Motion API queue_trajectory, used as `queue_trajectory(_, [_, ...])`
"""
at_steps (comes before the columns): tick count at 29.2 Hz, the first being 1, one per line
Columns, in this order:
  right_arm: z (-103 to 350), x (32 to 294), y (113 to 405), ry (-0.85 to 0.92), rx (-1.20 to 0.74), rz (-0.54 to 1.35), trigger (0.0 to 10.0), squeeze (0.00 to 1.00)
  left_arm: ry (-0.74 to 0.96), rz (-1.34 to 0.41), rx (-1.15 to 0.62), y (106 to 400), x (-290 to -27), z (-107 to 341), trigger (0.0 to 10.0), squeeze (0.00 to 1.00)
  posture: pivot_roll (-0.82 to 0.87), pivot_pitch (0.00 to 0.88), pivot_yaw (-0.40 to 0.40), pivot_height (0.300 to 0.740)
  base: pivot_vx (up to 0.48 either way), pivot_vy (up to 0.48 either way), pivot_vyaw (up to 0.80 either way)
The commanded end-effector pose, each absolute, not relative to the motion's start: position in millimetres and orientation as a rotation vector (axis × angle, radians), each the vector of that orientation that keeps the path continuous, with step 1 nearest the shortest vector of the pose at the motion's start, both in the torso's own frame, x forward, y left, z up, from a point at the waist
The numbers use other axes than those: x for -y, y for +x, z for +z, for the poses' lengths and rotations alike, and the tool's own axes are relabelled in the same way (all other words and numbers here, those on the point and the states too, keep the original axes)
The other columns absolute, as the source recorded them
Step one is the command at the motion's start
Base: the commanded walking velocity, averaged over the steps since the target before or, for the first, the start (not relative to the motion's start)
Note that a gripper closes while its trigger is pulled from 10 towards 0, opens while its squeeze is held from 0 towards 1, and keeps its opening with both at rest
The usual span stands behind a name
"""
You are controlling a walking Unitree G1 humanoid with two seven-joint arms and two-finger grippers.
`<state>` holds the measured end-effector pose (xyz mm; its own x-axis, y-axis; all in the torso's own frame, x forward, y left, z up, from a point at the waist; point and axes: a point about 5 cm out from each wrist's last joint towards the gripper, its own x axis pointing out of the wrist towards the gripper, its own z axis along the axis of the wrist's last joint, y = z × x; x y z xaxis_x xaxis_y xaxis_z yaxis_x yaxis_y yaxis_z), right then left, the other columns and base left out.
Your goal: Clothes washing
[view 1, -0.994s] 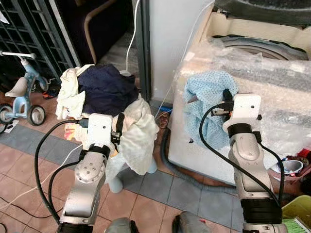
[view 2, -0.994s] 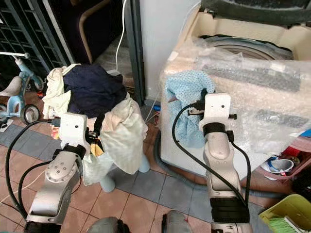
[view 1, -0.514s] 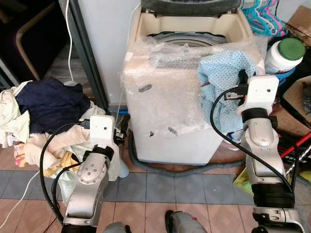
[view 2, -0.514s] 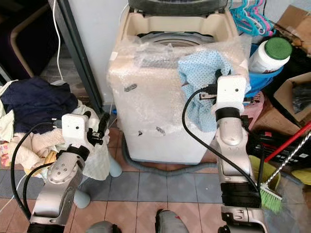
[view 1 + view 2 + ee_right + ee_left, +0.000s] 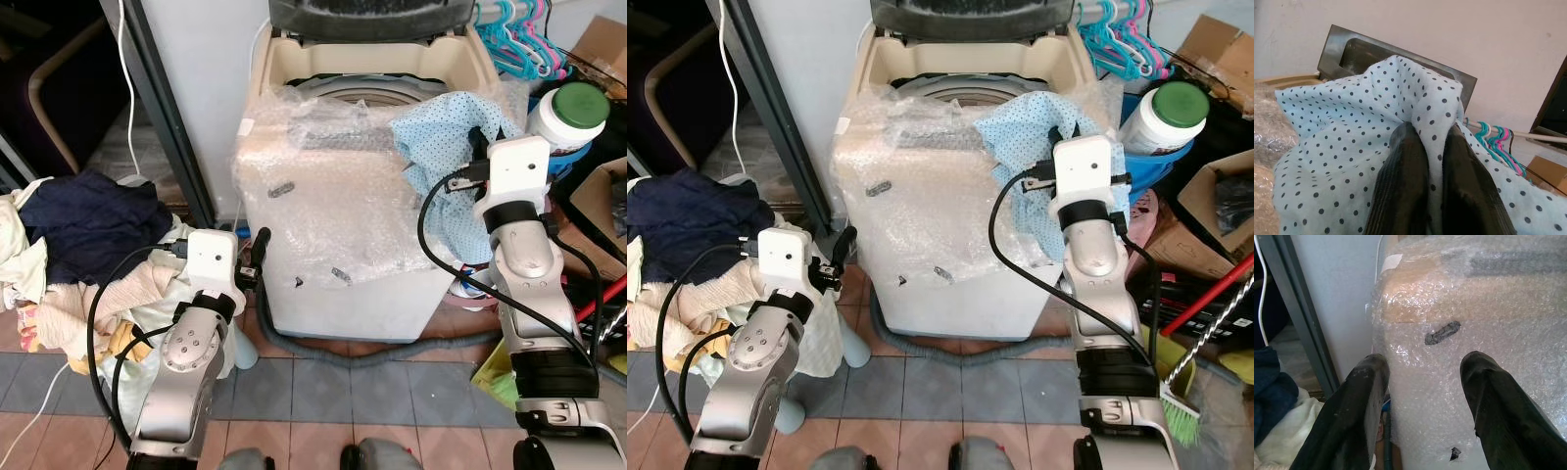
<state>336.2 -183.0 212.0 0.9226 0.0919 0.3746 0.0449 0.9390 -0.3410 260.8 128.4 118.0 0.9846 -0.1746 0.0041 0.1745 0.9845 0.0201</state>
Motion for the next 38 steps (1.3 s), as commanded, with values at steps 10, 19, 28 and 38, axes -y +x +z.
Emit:
queue_trajectory(10, [259,159,366,-0.335,0.526,0.125,10.0,0.0,0.026,-0.185,0.012,261,-127,121,10.0,0.0,0.01,0.1,0.034,0.74,0.463,0.0,0.0])
queue_trajectory(19, [343,147,389,-0.336,0.694,0.184,10.0,1.0,0.012,-0.156,0.0,260,-124,120,10.0,0.0,0.01,0.097,0.017,0.74,0.243,0.0,0.0])
queue_trajectory(28, [290,147,414,-0.246,0.296,0.27,10.0,1.0,0.013,-0.142,-0.009,259,-124,119,10.0,0.0,0.02,0.096,0.011,0.74,0.0,0.0,0.0])
queue_trajectory(38, [265,159,409,-0.348,0.287,0.307,10.0,1.0,0.022,-0.146,-0.012,261,-124,118,10.0,0.0,0.01,0.089,0.018,0.74,0.0,0.0,0.0])
